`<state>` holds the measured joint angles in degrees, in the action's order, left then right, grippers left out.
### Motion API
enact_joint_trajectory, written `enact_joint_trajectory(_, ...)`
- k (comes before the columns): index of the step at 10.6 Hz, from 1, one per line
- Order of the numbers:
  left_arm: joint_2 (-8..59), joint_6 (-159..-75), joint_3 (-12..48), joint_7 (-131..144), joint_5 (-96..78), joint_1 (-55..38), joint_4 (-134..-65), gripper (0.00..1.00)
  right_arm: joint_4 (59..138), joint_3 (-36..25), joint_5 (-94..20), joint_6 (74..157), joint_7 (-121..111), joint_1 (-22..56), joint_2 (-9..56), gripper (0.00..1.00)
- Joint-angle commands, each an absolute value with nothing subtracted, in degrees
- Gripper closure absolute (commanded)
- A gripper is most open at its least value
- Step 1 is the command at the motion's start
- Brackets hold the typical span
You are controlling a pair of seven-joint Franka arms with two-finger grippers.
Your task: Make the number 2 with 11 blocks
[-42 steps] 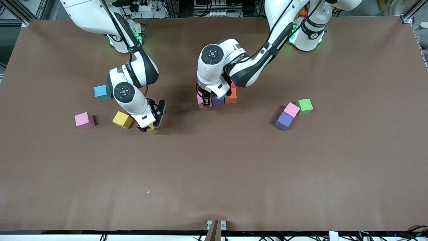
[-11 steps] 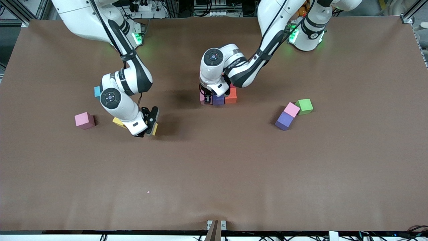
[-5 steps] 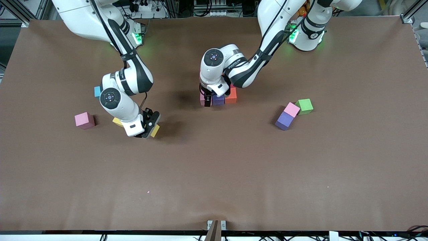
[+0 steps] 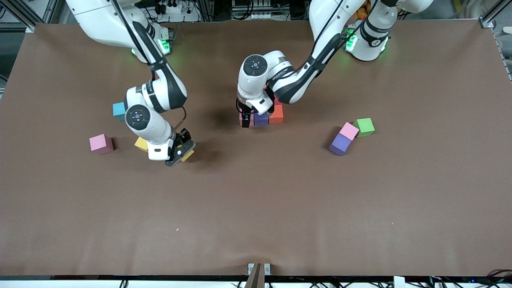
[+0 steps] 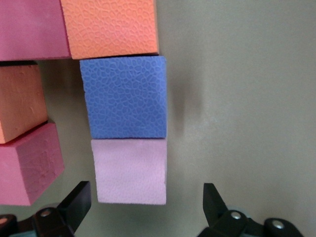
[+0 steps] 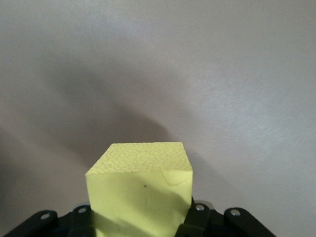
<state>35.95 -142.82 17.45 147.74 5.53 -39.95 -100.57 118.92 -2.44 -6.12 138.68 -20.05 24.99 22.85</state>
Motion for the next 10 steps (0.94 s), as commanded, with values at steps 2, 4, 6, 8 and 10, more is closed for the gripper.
enact_joint_trajectory(2,33.6,-142.6,17.4,148.1,7.2,-38.1,-101.1,0.0,118.3,-2.3,-6.8,137.7,-5.5,28.9,22.7,0.55)
enact_joint_trajectory(4,32.9,-140.1,17.6,143.4,7.2,-35.4,-100.8,0.0,117.2,-2.3,-6.8,137.7,1.2,31.5,22.9,0.55)
enact_joint_trajectory(6,32.3,-138.0,17.7,135.1,7.1,-31.8,-100.2,0.0,115.0,-2.3,-6.9,137.6,9.2,33.8,24.3,0.55)
enact_joint_trajectory(8,32.3,-137.6,17.7,125.4,6.6,-29.0,-99.9,0.0,111.5,-2.3,-6.9,136.9,17.2,36.7,27.1,0.55)
enact_joint_trajectory(10,32.4,-137.6,17.7,118.9,6.8,-25.8,-99.8,0.0,106.7,-2.2,-7.1,132.4,21.4,37.4,30.0,0.55)
